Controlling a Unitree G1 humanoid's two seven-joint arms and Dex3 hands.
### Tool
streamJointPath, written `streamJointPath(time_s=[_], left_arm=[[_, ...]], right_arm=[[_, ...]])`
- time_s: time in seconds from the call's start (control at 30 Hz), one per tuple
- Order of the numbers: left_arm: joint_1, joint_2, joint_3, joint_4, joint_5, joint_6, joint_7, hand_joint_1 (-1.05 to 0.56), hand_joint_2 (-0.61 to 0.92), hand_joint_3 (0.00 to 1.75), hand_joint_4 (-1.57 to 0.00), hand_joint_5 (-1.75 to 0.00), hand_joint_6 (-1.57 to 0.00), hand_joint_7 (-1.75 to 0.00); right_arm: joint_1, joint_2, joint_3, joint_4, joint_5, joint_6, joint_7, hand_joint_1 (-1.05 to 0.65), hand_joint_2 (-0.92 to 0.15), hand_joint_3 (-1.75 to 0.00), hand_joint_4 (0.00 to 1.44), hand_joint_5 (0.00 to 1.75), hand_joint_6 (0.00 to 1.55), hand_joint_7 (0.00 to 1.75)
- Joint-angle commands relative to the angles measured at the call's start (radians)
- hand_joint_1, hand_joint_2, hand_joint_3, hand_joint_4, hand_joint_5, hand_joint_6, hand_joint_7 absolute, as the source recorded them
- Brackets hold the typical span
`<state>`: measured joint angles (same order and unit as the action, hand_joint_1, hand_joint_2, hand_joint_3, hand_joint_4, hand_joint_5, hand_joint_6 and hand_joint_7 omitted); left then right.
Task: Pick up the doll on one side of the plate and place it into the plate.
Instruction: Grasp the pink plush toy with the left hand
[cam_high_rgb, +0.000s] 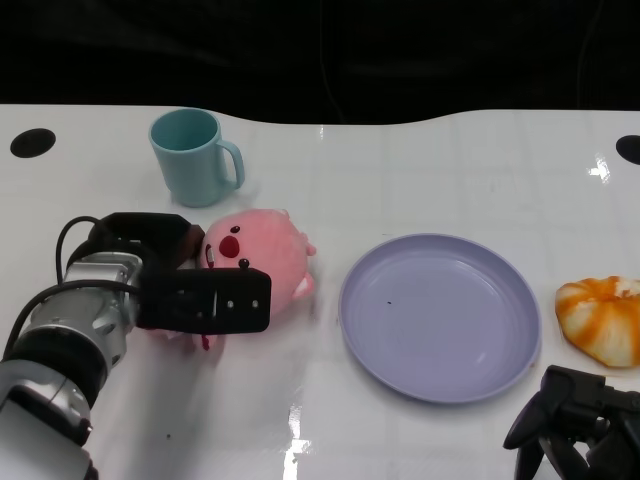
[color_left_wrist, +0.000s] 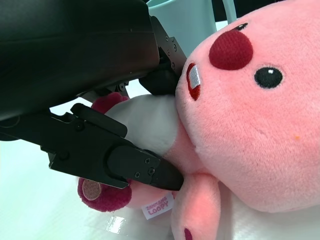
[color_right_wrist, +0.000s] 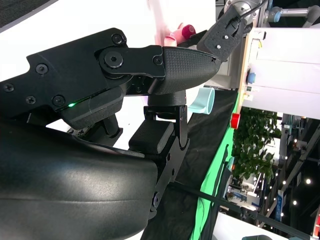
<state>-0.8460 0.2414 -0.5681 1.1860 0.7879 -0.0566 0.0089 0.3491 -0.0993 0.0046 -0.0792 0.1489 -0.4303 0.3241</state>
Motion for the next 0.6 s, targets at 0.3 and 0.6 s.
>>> streamJointPath(time_s=[0.3, 0.6], left_arm=[[0.133, 0.016, 0.006, 0.017, -0.050, -0.148, 0.247, -0.25, 0.92, 0.39, -0.70, -1.73, -0.70, -1.29], [0.168, 0.071, 0.045, -0.049, -0.086, -0.231, 0.358, -0.17, 0.81, 0.61, -0.86, -1.75, -0.61, -1.72]], right_arm=[[0.009, -0.008, -0.007, -0.019, 0.014, 0.016, -0.004, -0.79, -0.92, -0.43, 0.86, 1.54, 0.84, 1.21], [0.005, -0.009, -0.011, -0.016, 0.022, 0.018, 0.001, -0.77, -0.92, -0.44, 0.85, 1.55, 0.83, 1.21]])
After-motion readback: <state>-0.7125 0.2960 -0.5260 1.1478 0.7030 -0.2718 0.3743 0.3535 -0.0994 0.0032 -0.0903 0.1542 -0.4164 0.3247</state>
